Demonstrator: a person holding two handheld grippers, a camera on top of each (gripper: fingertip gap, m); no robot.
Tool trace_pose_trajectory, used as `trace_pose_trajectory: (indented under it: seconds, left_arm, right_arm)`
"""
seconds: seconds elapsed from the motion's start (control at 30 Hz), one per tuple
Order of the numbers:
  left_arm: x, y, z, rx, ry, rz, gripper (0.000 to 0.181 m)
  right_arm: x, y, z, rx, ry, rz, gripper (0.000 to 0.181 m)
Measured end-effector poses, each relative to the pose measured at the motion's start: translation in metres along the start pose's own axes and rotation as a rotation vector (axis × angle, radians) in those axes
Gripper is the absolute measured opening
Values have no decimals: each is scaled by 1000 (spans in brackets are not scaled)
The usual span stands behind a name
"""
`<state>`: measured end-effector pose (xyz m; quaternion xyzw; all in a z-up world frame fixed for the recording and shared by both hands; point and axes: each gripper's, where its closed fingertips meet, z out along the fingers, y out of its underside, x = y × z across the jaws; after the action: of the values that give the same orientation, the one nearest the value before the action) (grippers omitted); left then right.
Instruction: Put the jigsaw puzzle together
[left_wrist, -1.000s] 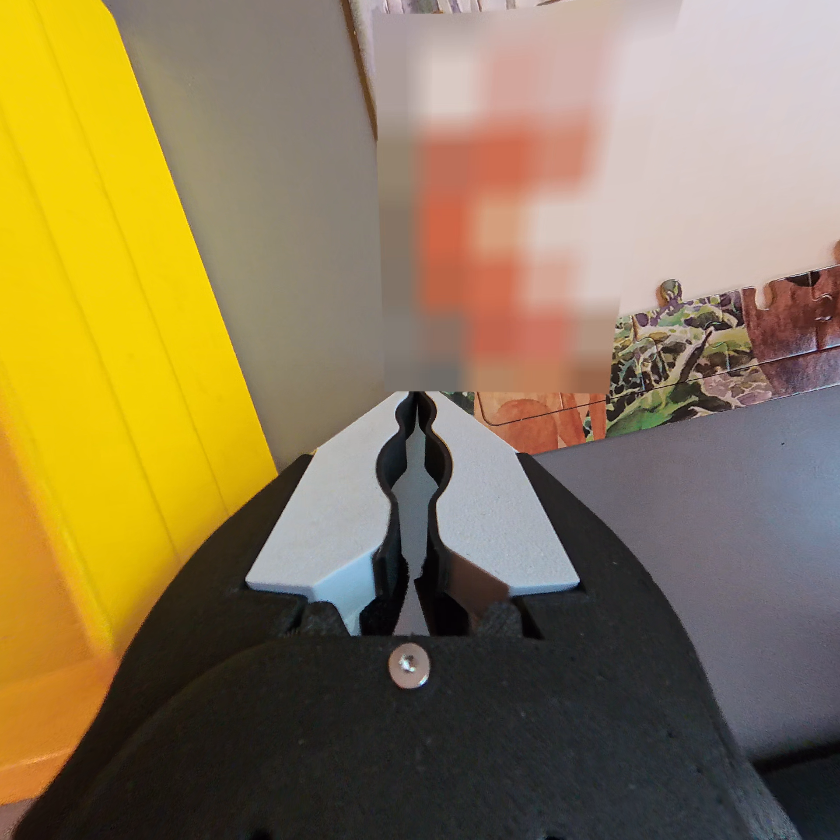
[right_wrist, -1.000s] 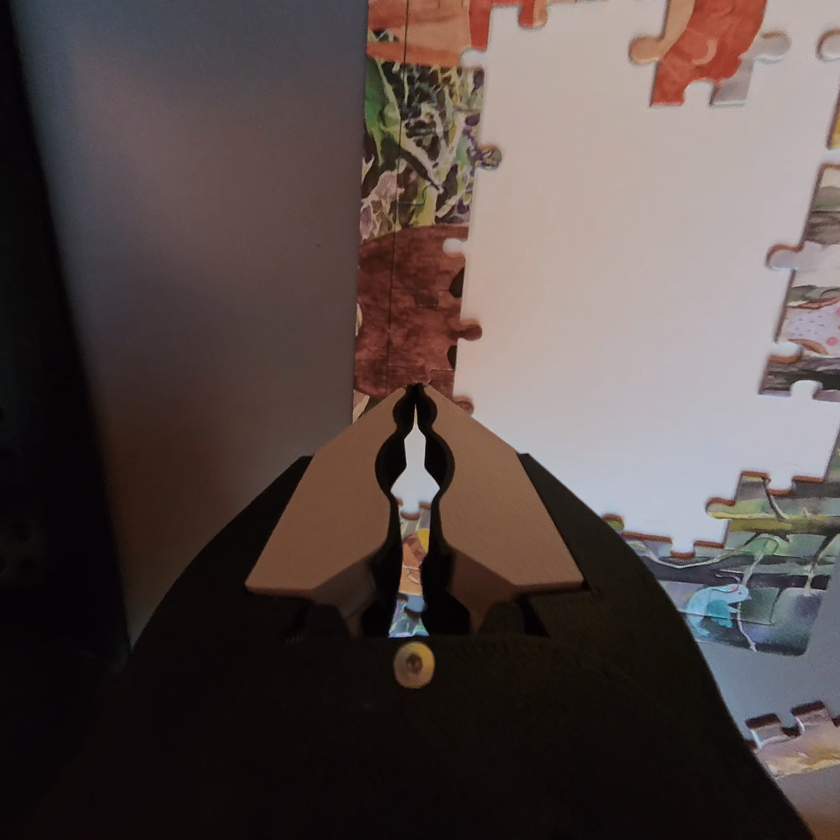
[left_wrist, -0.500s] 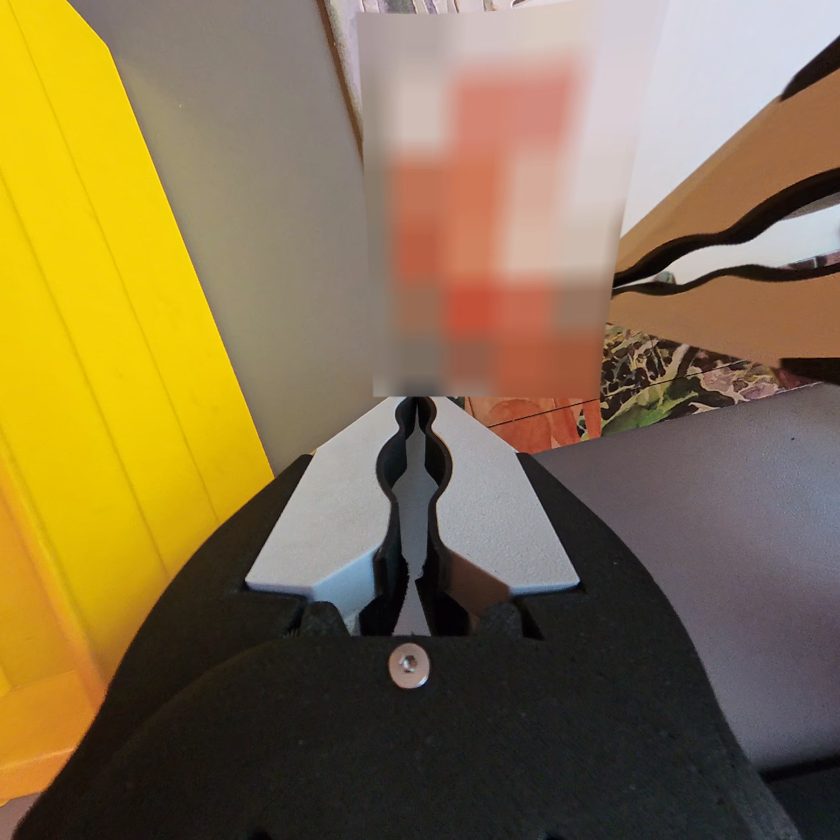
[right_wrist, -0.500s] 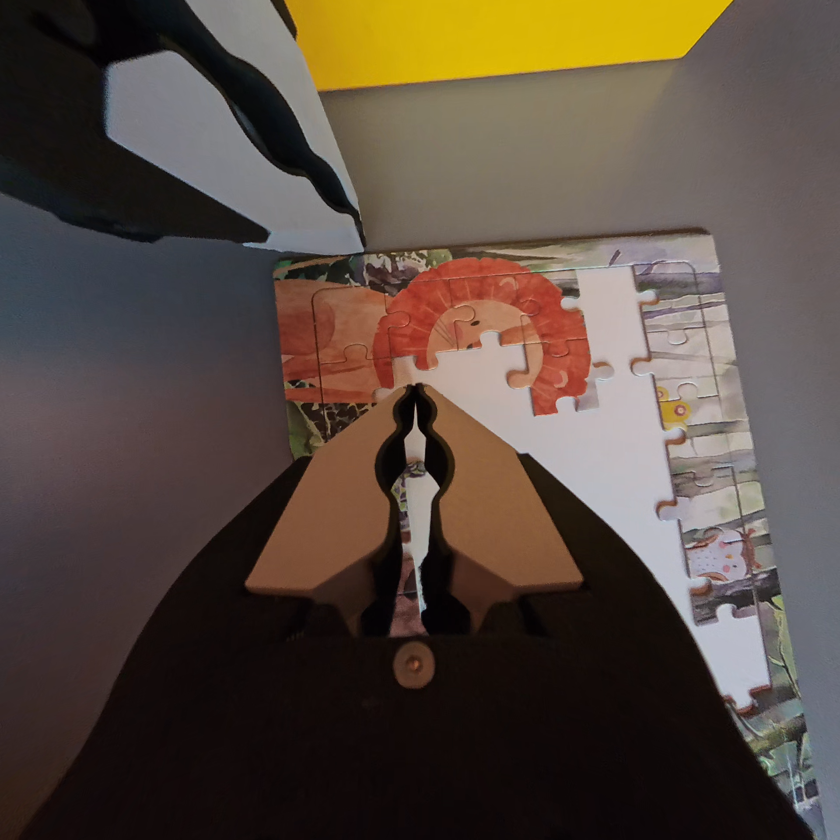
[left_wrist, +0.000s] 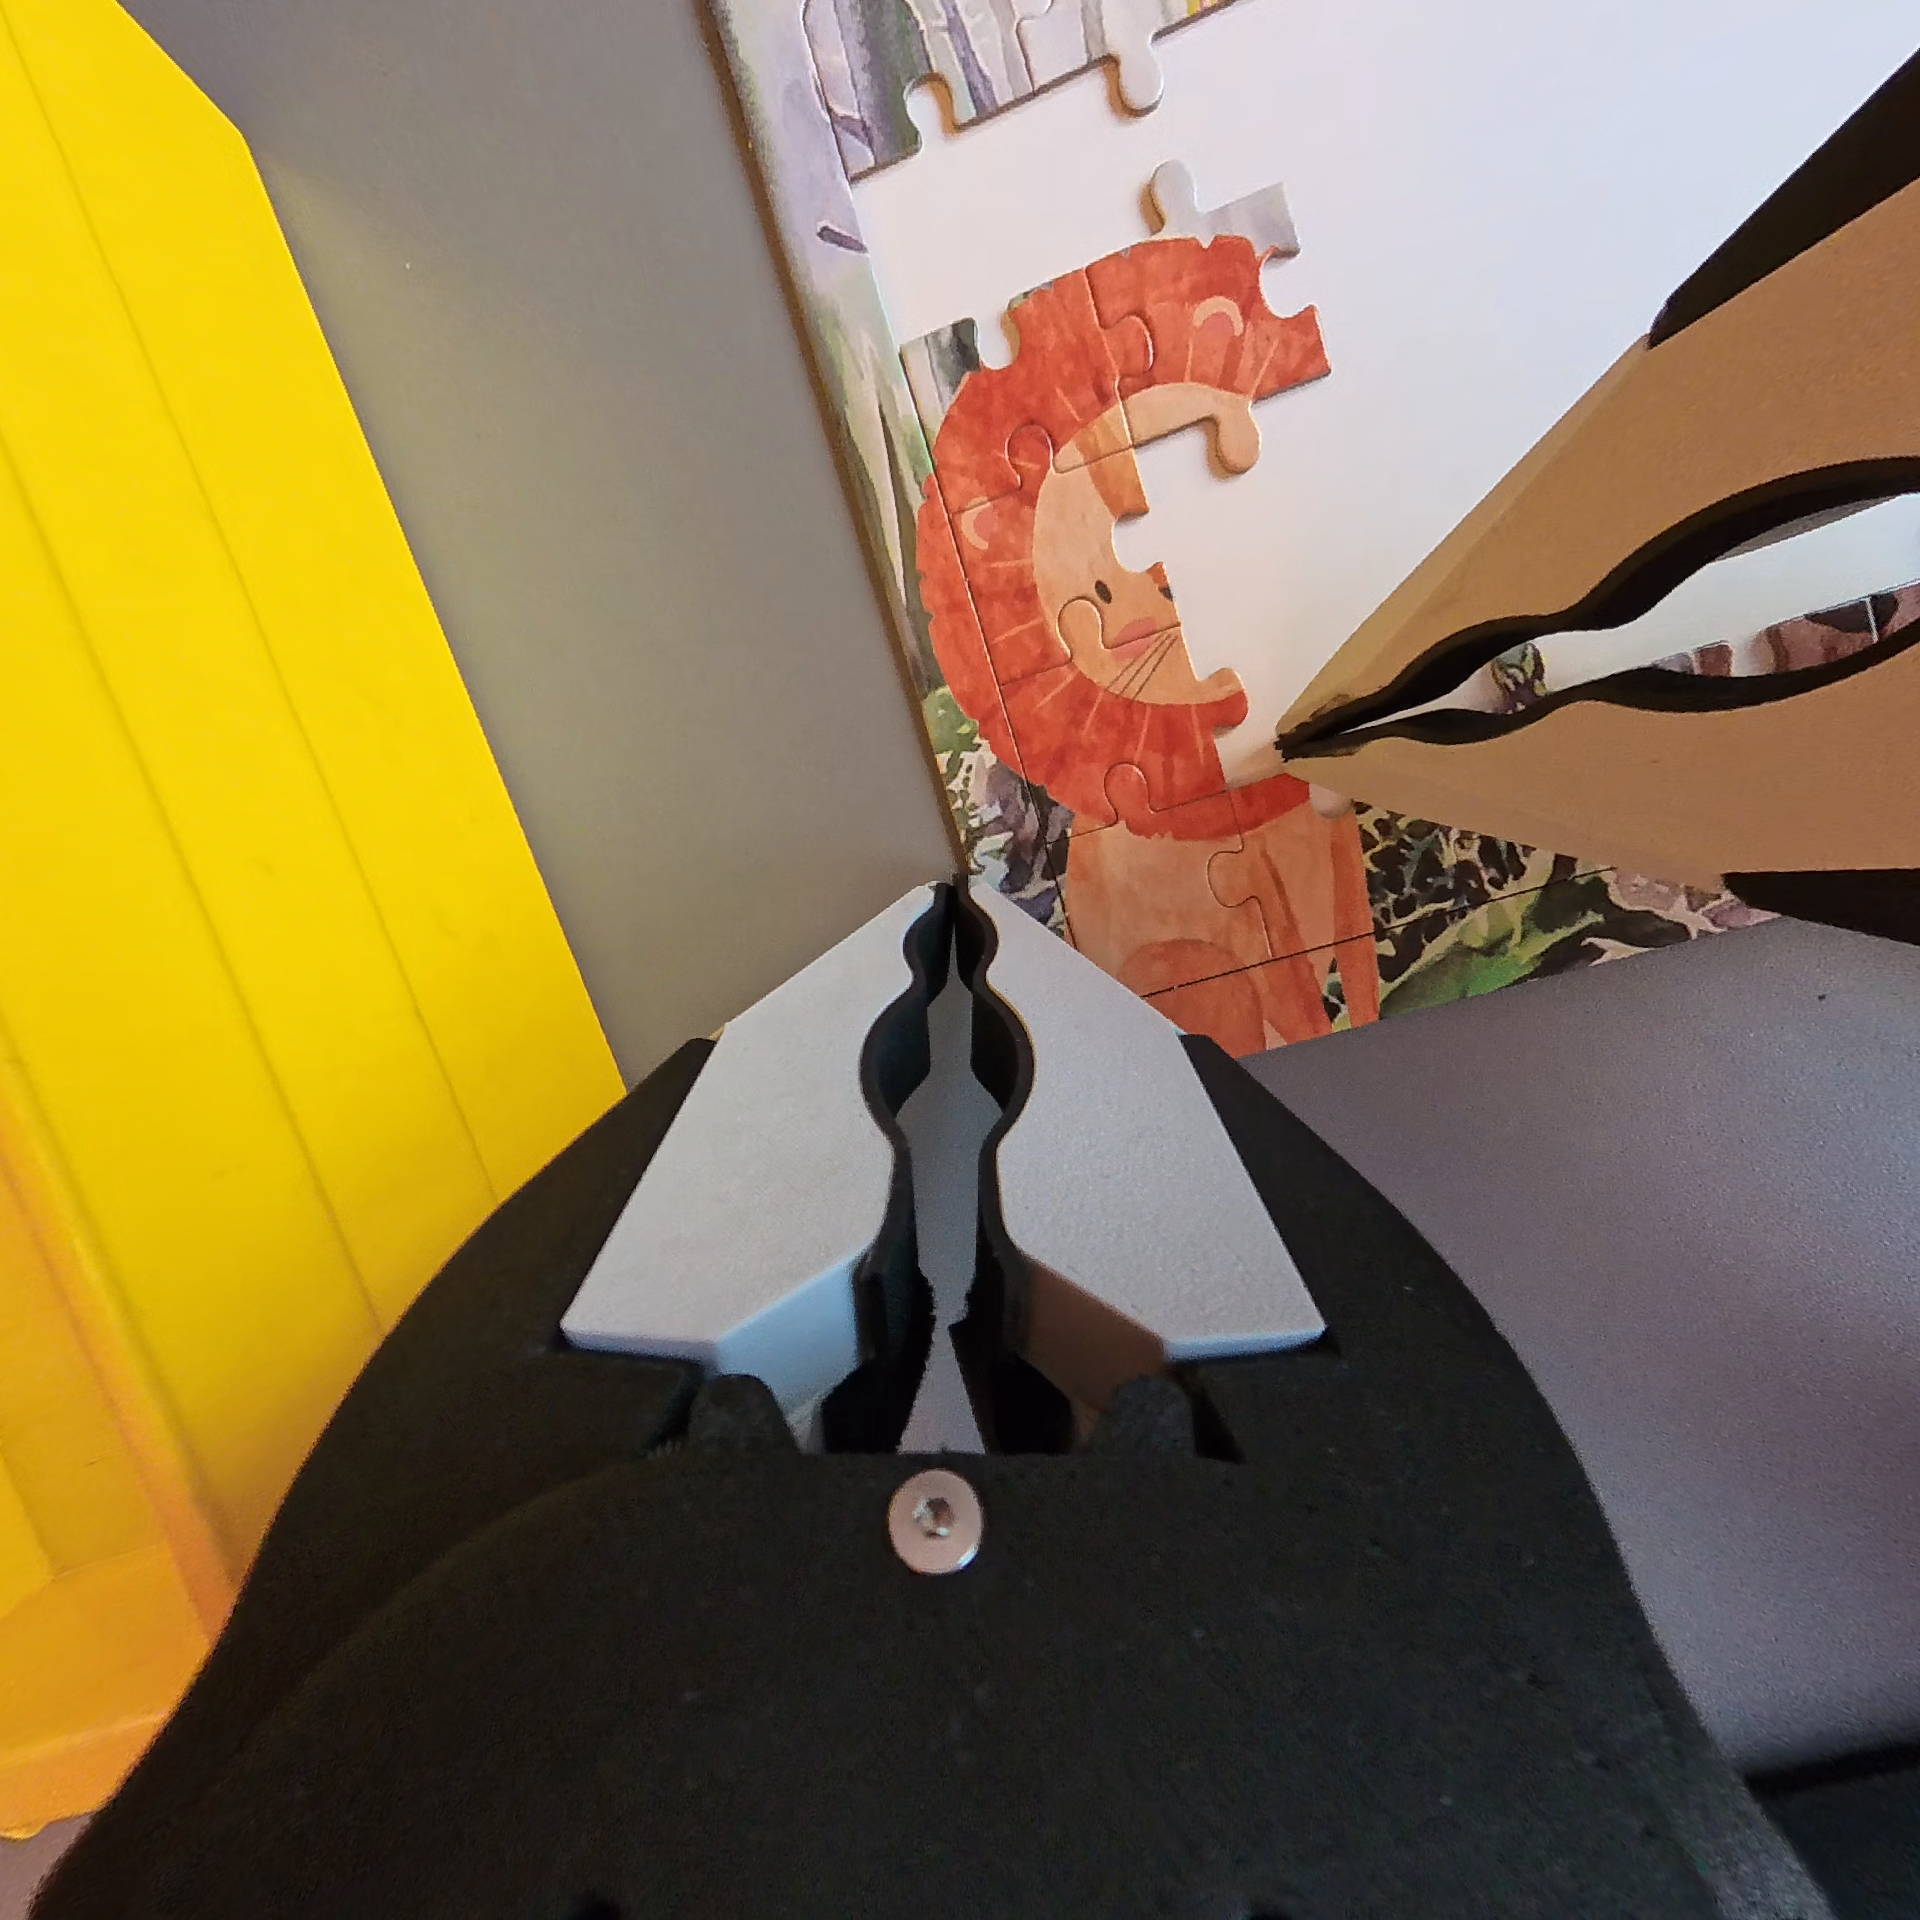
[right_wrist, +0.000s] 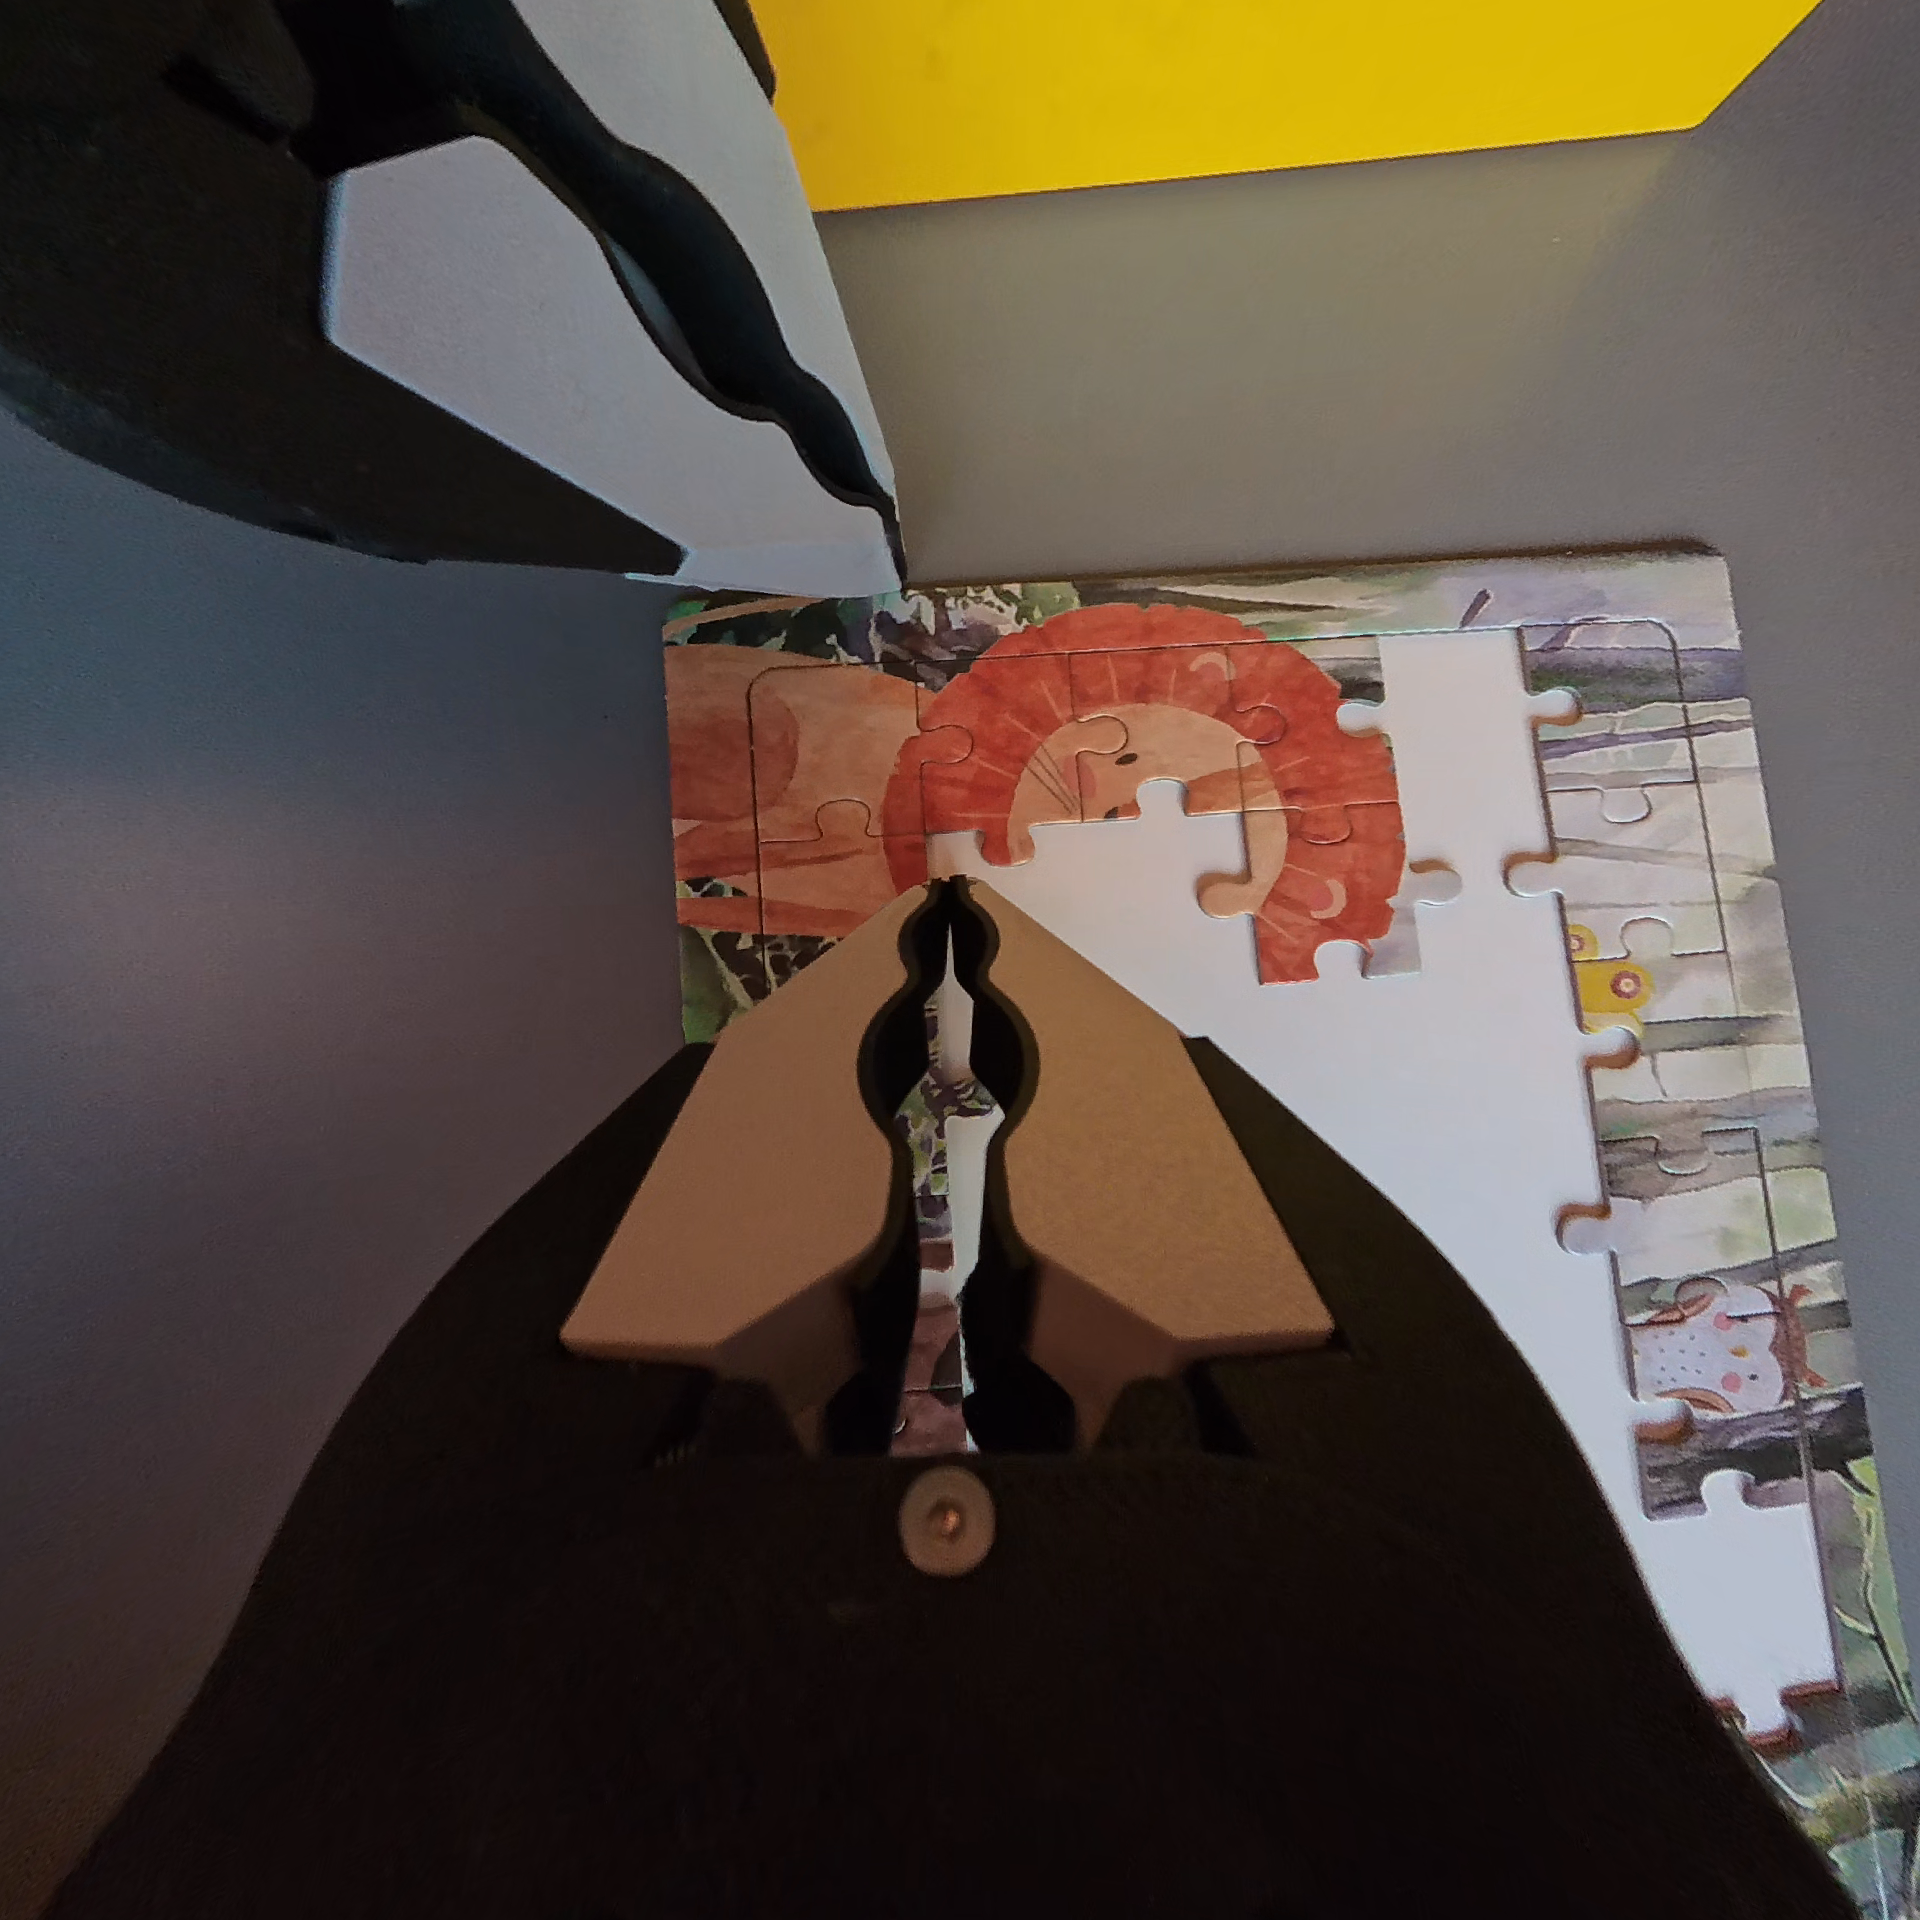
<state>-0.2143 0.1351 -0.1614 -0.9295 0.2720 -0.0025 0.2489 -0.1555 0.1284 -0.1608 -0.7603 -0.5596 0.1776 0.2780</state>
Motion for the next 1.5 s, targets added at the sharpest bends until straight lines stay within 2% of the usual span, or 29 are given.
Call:
trace_pose_trajectory:
  seconds: [0.47, 0.8, 1.0, 1.23, 1.5]
  left_arm:
    - [1, 1, -1, -1, -23, 52, 0]
    - [22, 28, -20, -91, 170, 14, 0]
    - [57, 37, -34, -99, 370, 60, 0]
    - [61, 33, -24, -88, 298, 125, 0]
    - [64, 28, -23, -62, 343, 100, 0]
  right_arm:
    - [-4, -2, 0, 0, -7, -26, 0]
    - [-6, 0, 0, 3, -11, -40, 0]
    - [-7, 1, -1, -7, 0, -63, 0]
    - [-11, 3, -1, -10, 1, -102, 0]
    - [-6, 2, -4, 15, 22, -96, 0]
